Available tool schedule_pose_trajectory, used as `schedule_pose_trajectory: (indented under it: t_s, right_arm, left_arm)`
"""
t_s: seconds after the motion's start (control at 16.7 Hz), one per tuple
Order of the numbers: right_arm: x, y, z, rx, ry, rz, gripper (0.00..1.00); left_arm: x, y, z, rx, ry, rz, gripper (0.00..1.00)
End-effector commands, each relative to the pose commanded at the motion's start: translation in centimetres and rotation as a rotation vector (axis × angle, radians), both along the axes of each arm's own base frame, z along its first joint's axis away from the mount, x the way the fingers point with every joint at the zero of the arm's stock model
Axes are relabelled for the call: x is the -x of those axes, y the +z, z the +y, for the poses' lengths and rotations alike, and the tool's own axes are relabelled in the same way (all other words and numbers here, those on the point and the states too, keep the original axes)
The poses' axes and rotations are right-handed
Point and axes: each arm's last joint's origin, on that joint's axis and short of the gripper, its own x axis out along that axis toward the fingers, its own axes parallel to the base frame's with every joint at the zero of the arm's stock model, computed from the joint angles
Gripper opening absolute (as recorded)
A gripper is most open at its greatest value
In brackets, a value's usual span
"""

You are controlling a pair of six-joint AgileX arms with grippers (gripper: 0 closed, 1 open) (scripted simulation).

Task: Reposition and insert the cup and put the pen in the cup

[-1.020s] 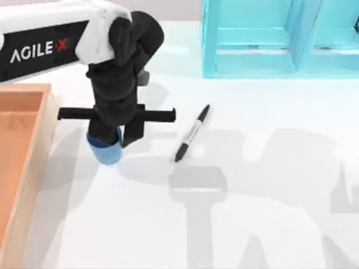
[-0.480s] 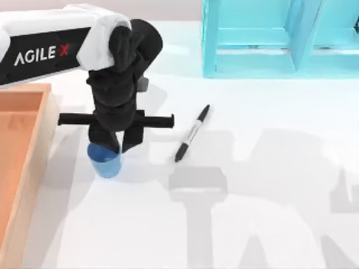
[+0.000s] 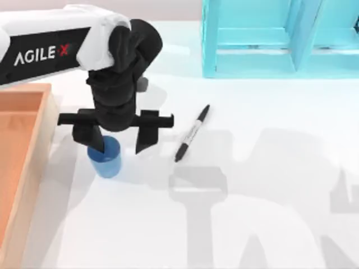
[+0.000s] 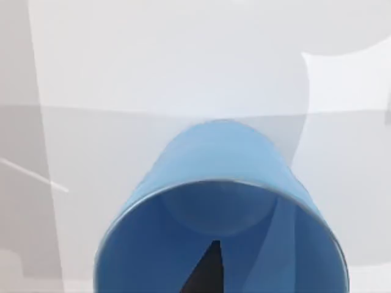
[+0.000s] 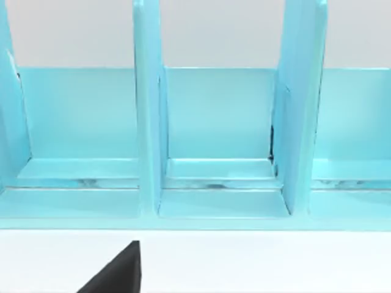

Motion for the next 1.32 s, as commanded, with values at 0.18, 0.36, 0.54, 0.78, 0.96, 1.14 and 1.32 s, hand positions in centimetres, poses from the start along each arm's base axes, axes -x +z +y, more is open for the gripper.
schedule_pose_trajectory:
  t_s: [0.18,0.36,0.54,0.78,0.96,1.14,1.32]
  right_arm:
    - [0.0,0.0,0.0,0.000,0.000,0.000,1.00]
    - [0.0,0.0,0.0,0.000,0.000,0.000,1.00]
    - [0.0,0.0,0.0,0.000,0.000,0.000,1.00]
    - [0.0,0.0,0.0,0.000,0.000,0.000,1.00]
    - [0.0,0.0,0.0,0.000,0.000,0.000,1.00]
    - [0.0,0.0,0.0,0.000,0.000,0.000,1.00]
    - [0.0,0.0,0.0,0.000,0.000,0.000,1.00]
  left_arm:
    - [0.0,0.0,0.0,0.000,0.000,0.000,1.00]
    - [0.0,0.0,0.0,0.000,0.000,0.000,1.00]
    - [0.0,0.0,0.0,0.000,0.000,0.000,1.00]
    - [-0.2,0.6,-0.3,-0.002,-0.004,0.008,1.00]
    - [-0.9,3.7,-0.8,-0.006,-0.004,0.015,1.00]
    - [-1.0,8.7,-0.9,-0.006,-0.005,0.011,1.00]
    - [-0.5,13.0,-0.5,-0.005,-0.004,0.005,1.00]
